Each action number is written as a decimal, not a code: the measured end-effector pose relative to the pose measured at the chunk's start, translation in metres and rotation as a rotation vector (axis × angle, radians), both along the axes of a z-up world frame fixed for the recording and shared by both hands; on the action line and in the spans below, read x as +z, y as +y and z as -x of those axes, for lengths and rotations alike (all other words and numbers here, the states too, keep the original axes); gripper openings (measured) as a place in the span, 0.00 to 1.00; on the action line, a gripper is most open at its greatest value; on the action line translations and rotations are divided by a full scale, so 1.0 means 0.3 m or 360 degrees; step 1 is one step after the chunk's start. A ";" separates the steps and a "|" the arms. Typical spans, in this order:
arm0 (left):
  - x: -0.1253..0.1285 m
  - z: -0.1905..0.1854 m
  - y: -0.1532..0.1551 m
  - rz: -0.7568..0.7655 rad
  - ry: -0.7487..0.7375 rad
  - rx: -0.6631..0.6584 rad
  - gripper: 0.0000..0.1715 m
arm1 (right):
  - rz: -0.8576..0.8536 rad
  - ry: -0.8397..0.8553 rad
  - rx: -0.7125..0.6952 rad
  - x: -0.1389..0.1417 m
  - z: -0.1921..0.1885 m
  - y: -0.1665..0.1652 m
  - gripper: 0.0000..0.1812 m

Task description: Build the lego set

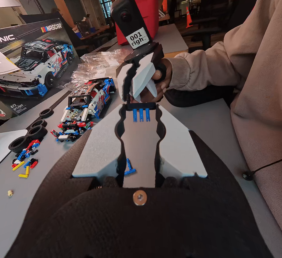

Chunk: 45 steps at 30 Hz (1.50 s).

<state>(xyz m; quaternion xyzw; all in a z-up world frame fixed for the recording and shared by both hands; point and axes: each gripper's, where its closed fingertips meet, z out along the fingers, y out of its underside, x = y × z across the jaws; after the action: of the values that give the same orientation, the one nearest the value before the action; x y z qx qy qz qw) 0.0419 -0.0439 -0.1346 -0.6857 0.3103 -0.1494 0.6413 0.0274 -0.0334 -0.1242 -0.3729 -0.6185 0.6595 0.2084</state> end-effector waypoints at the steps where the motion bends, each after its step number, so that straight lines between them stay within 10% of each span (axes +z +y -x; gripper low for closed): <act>1: -0.006 -0.002 0.001 0.0001 0.0025 0.0003 0.22 | -0.0008 -0.0001 -0.0005 -0.003 0.001 0.001 0.05; 23: -0.018 0.001 0.012 -0.0120 0.0190 0.0082 0.22 | 0.0296 -0.0156 -0.0015 -0.027 0.021 -0.006 0.01; 34: 0.071 0.003 -0.005 0.0484 -0.1157 -0.0374 0.11 | 0.0115 0.0292 -0.0095 0.054 0.007 -0.014 0.01; 45: -0.041 0.005 0.010 0.0544 -0.0567 -0.0111 0.02 | -0.0077 0.0074 0.0000 -0.026 0.002 -0.051 0.01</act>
<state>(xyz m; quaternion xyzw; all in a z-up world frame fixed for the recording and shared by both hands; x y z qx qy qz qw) 0.0404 -0.0408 -0.1468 -0.7359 0.1860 -0.3404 0.5549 0.0270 -0.0488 -0.1320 -0.3522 -0.6292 0.6529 0.2317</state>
